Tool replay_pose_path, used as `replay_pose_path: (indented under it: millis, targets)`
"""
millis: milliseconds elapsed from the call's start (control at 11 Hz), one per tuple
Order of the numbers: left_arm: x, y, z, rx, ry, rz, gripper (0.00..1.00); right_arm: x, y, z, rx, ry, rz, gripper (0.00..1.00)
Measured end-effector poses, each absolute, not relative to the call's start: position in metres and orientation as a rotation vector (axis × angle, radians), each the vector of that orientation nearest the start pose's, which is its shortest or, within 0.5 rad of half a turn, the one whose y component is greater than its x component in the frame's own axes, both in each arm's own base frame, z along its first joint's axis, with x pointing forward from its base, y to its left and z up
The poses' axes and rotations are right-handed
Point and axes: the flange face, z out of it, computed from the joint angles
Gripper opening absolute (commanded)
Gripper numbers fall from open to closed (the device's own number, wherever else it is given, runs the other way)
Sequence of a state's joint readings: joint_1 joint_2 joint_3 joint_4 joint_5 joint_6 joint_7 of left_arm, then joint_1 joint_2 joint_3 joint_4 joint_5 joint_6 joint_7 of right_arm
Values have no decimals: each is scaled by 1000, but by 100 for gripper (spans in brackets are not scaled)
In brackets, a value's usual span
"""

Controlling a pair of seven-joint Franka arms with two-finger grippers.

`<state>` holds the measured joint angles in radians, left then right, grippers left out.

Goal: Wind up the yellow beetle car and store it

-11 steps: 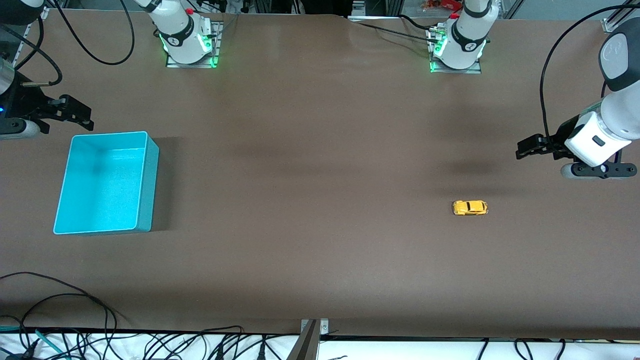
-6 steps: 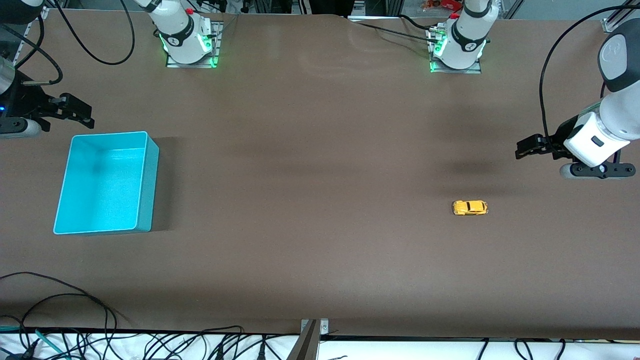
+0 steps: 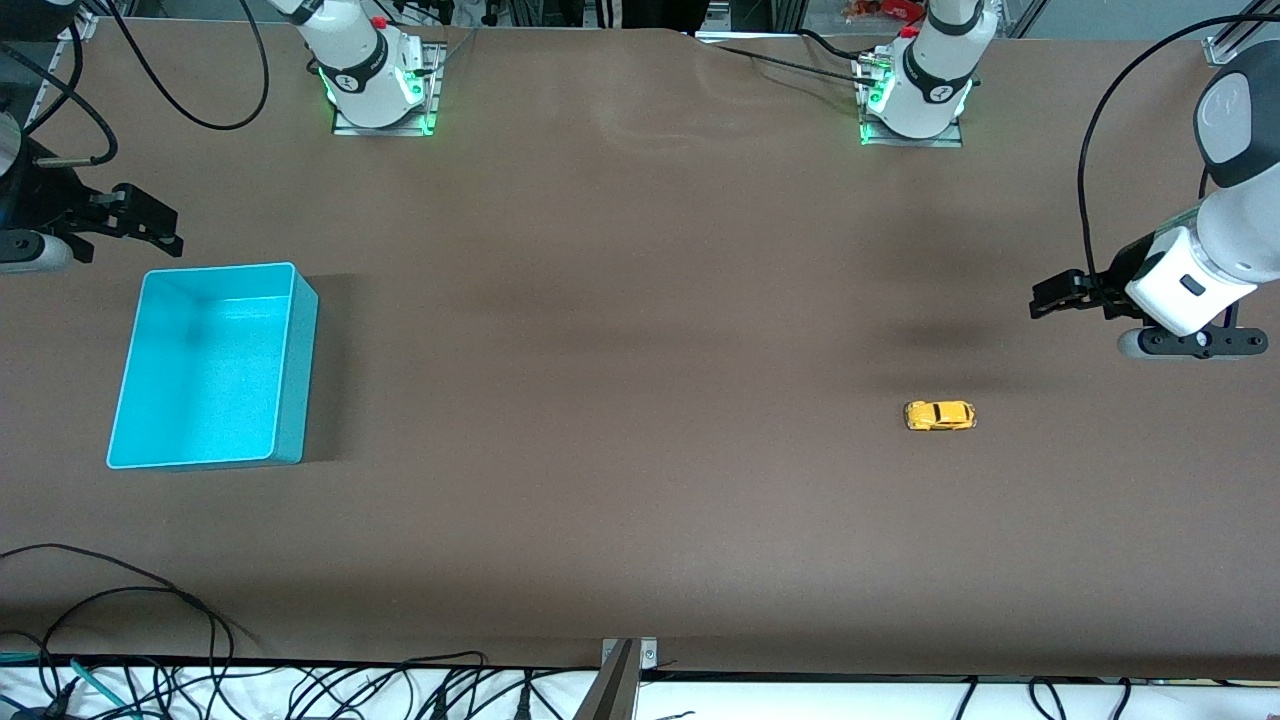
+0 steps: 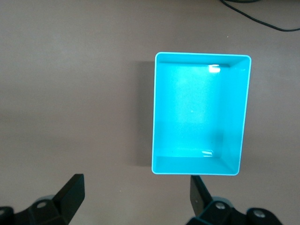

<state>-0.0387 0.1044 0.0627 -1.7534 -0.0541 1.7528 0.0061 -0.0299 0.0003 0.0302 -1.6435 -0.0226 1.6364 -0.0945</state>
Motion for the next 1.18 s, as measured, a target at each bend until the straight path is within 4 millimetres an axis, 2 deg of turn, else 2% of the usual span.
replay_pose_path:
  millis: [182,273,545,727,909,1182]
  targets:
    - [583,9,491,-3182,-92,175,99,559,-2,595,-3160,-152,14,100]
    - [584,9,488,-3174,-181,184,99,559,-2,595,-3160,-152,14,100]
    - [591,9,461,-3072,-688,235,99,559,-2,595,-3160,-152,14,100]
    - [600,11,421,-2929,-1127,177,100,559,-2,595,-3160,-152,14,100]
    - [607,13,365,-2742,-1547,83,100,559,-2,595,-3160,-151,14,100]
    - [618,10,294,-2534,-1879,25,100,560,-2,595,-3160,-151,15,100]
